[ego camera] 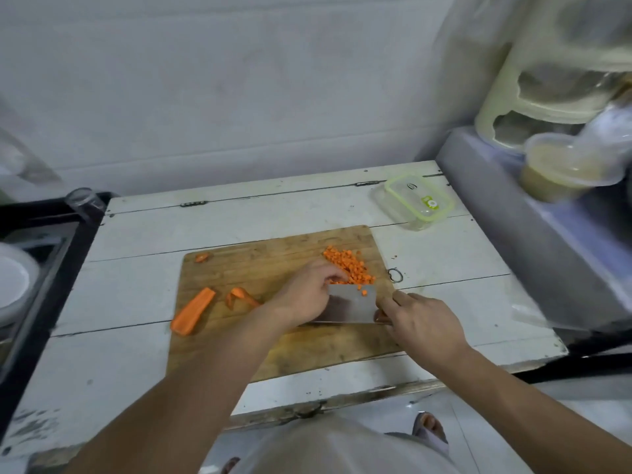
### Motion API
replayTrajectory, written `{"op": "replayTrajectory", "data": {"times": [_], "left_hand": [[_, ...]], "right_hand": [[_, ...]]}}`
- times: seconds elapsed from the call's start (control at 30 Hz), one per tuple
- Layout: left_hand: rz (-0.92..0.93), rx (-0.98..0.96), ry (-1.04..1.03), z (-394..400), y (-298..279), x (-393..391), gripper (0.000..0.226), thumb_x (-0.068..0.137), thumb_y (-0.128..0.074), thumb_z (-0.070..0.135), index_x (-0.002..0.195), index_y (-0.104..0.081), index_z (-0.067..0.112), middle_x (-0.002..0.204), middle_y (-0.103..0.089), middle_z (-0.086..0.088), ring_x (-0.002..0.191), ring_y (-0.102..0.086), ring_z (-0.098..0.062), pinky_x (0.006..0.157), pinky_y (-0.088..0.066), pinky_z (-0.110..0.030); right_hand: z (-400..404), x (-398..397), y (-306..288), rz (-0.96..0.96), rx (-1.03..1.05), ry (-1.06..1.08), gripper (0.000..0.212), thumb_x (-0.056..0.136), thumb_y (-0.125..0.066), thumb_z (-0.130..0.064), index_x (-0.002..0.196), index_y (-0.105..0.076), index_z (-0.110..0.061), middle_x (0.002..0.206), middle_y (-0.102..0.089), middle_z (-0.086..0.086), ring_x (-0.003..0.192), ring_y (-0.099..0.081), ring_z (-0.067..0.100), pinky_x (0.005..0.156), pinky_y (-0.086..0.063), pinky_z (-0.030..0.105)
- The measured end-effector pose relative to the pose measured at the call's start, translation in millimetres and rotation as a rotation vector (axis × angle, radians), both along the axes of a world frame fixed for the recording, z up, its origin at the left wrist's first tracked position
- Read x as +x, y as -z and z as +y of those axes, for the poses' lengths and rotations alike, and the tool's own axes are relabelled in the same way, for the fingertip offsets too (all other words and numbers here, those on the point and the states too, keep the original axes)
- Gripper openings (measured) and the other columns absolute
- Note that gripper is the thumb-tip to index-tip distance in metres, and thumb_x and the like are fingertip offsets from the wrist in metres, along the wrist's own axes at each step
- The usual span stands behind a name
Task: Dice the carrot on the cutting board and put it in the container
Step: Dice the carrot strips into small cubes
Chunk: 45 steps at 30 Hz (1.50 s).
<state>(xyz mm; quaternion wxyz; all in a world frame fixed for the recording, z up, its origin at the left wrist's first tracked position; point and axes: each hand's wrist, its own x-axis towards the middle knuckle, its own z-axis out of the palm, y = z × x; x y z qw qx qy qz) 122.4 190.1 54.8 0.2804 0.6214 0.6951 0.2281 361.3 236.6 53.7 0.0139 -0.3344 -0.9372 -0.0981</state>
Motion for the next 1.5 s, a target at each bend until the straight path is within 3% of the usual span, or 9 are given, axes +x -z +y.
{"op": "replayTrajectory", "data": {"times": [0.13,0.3,0.5,0.63,0.83,0.93,1.17,1.4,1.5], "left_hand": [[0.053,-0.062,0.254,1.4,4.0,26.5,0.055,0.091,-0.039,-0.012,0.128,-0.068,0.017,0.123,-0.057,-0.005,0.119,-0.048,-0.023,0.106,-0.040,-0.035],[0.151,-0.049,0.098,19.0,11.6,12.8,0.058,0.093,-0.041,-0.006,0.141,-0.059,0.020,0.139,-0.052,-0.003,0.132,-0.044,-0.023,0.116,-0.035,-0.037],[0.012,0.002,-0.148,-11.0,5.8,-25.4,0.046,0.084,-0.043,-0.010,0.076,-0.068,0.028,0.094,-0.068,0.007,0.096,-0.063,-0.017,0.091,-0.053,-0.039],[0.126,-0.127,0.055,-5.7,12.4,-32.6,0.055,0.089,-0.039,-0.009,0.122,-0.071,0.020,0.132,-0.062,-0.004,0.126,-0.054,-0.024,0.109,-0.042,-0.036],[-0.041,0.008,-0.442,2.7,-9.4,-90.9,0.037,0.097,-0.048,-0.001,0.106,-0.074,0.023,0.114,-0.072,-0.001,0.107,-0.066,-0.018,0.094,-0.053,-0.032],[0.150,-0.013,-0.521,-32.9,-23.1,-145.3,0.024,0.097,-0.055,0.009,0.099,-0.074,0.025,0.107,-0.072,0.001,0.100,-0.066,-0.019,0.089,-0.053,-0.032],[0.748,-0.319,-0.116,-79.4,16.5,-139.6,0.022,0.091,-0.065,0.042,0.111,-0.062,0.031,0.116,-0.064,0.003,0.124,-0.050,-0.026,0.110,-0.032,-0.049],[0.505,-0.222,-0.494,-99.0,5.1,-93.3,0.031,0.088,-0.043,-0.006,0.107,-0.062,0.012,0.098,-0.063,-0.006,0.087,-0.061,-0.024,0.060,-0.042,-0.030],[0.334,-0.149,-0.556,-113.4,10.2,-69.6,0.025,0.092,-0.054,-0.001,0.101,-0.067,0.019,0.096,-0.065,0.003,0.087,-0.062,-0.017,0.064,-0.045,-0.029]], "right_hand": [[-3.2,1.5,3.9,-0.026,-0.033,0.012,0.034,0.057,-0.085,-0.018,0.084,-0.065,-0.022,0.070,-0.058,-0.002,0.052,-0.056,0.023,0.042,-0.034,0.030],[-6.4,1.1,2.7,0.003,-0.027,0.001,0.033,0.053,-0.084,-0.015,0.080,-0.065,-0.019,0.070,-0.058,0.000,0.049,-0.054,0.023,0.041,-0.028,0.029],[-7.9,3.4,6.2,0.016,-0.048,0.031,0.029,0.059,-0.082,-0.016,0.082,-0.066,-0.023,0.071,-0.057,-0.003,0.049,-0.054,0.023,0.041,-0.029,0.029],[-11.6,4.3,6.0,0.009,-0.076,0.052,0.026,0.065,-0.079,-0.018,0.087,-0.067,-0.024,0.078,-0.060,-0.003,0.053,-0.057,0.023,0.040,-0.039,0.030],[-21.5,2.1,-10.6,0.136,-0.170,0.161,0.016,0.081,-0.075,-0.036,0.087,-0.064,-0.026,0.074,-0.063,-0.005,0.060,-0.063,0.024,0.045,-0.037,0.029],[-21.6,-11.7,-14.2,0.159,-0.390,0.303,0.019,0.094,-0.057,-0.044,0.089,-0.056,-0.026,0.081,-0.065,-0.002,0.075,-0.064,0.028,0.056,-0.038,0.032],[-30.9,-54.9,-22.7,0.536,-0.870,0.431,0.020,0.097,-0.062,-0.033,0.081,-0.053,-0.025,0.075,-0.060,-0.004,0.073,-0.059,0.017,0.064,-0.046,0.031],[-32.5,-56.5,-24.3,0.527,-0.872,0.446,0.022,0.097,-0.062,-0.035,0.080,-0.055,-0.022,0.073,-0.061,-0.003,0.069,-0.059,0.015,0.063,-0.046,0.035],[-36.5,-52.8,-26.1,0.531,-0.901,0.465,0.024,0.097,-0.062,-0.034,0.078,-0.054,-0.022,0.071,-0.060,-0.002,0.066,-0.059,0.016,0.056,-0.042,0.032]]}}
